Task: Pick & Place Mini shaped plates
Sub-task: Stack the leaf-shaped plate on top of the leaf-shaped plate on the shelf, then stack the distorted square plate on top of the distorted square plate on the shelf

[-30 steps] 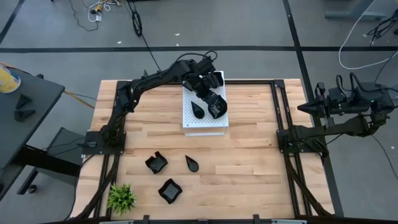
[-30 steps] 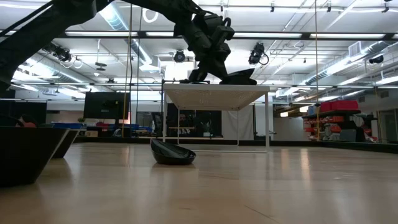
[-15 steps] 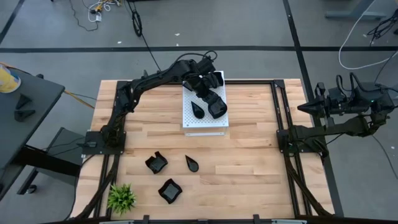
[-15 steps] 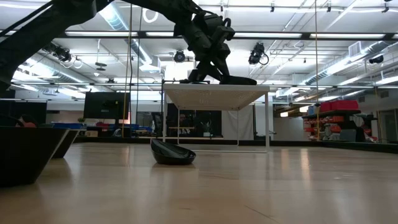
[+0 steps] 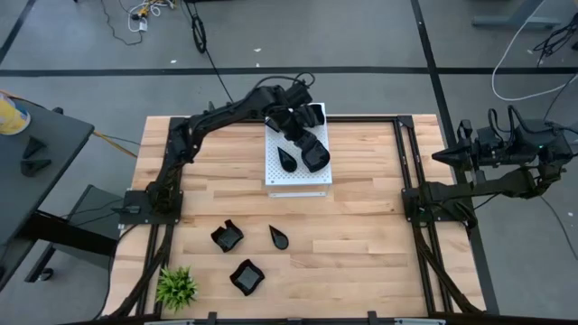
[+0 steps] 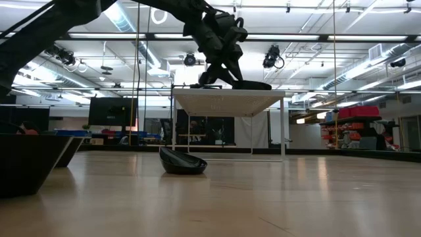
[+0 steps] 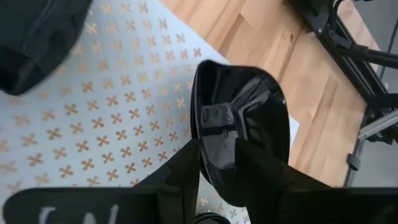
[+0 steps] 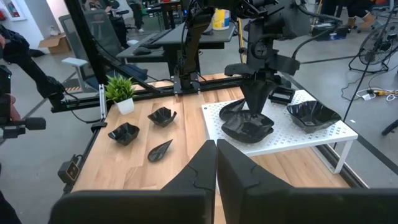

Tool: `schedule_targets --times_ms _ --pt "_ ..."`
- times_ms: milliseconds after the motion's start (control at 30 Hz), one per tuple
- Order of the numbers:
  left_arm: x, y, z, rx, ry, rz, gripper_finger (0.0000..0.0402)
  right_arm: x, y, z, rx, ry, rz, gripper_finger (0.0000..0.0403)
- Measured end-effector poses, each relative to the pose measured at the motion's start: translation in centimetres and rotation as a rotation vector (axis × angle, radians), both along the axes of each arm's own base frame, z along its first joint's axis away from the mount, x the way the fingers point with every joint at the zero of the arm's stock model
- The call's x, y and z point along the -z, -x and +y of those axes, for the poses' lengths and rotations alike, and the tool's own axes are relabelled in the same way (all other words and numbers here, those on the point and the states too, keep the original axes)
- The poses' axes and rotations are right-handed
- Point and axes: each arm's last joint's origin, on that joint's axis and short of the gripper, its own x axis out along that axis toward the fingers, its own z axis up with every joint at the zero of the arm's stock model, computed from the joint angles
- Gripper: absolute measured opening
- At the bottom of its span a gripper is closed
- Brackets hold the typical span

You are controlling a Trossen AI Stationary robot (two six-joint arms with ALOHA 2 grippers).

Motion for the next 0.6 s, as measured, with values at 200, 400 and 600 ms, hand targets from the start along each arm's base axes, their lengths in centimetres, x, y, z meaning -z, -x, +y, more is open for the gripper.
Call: schedule_targets --times_ms 200,400,600 --pt "-0.3 0.3 -0.1 -0.01 -0.016 0.01 0.0126 0.0 0.0 0.0 0.0 0.0 0.0 0.0019" --pt "-0.3 0.5 -0.2 -0.009 -0.008 0.029 0.0142 0.0 0.0 0.0 0.0 0.0 0.0 0.0019" --pt "-2.1 1.3 -2.2 0.049 -0.07 0.052 0.0145 0.0 0.0 0.0 0.0 0.0 0.0 0.0019"
